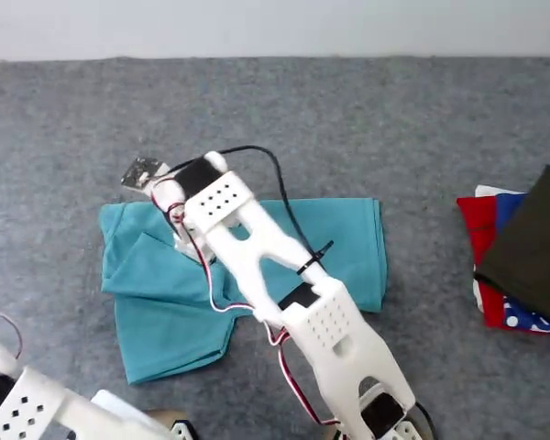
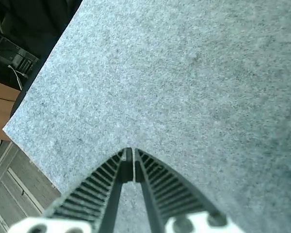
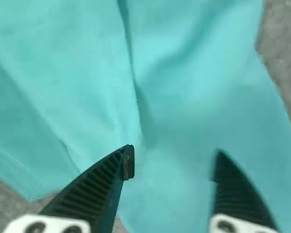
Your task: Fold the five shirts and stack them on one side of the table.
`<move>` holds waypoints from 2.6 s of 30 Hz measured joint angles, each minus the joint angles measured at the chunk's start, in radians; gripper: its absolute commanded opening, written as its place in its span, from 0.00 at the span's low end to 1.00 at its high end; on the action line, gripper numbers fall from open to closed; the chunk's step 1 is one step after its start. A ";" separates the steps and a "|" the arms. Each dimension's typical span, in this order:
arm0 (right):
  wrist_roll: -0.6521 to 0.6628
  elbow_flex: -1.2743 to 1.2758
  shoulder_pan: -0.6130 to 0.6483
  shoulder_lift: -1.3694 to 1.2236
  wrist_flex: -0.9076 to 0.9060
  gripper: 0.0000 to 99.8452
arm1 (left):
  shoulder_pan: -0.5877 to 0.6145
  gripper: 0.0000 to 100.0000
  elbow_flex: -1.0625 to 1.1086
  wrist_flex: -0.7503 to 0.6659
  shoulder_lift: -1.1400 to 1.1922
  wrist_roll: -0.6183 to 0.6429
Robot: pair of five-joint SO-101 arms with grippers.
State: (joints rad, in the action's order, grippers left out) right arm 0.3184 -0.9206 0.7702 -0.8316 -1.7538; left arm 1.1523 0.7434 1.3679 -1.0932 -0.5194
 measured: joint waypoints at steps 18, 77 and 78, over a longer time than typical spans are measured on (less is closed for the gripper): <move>0.160 0.373 -0.542 0.163 0.117 0.01 | -0.015 0.01 0.000 -0.046 0.000 0.000; 0.005 0.543 0.516 0.114 0.160 0.10 | -0.018 0.01 0.020 -0.046 0.000 0.000; 0.021 0.542 0.505 0.112 0.161 0.06 | -0.018 0.01 0.020 -0.046 0.000 0.000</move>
State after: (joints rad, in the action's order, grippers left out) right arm 0.3399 -0.3790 1.2750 -0.7196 -1.5927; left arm 1.1339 0.7633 1.3218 -1.0932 -0.5194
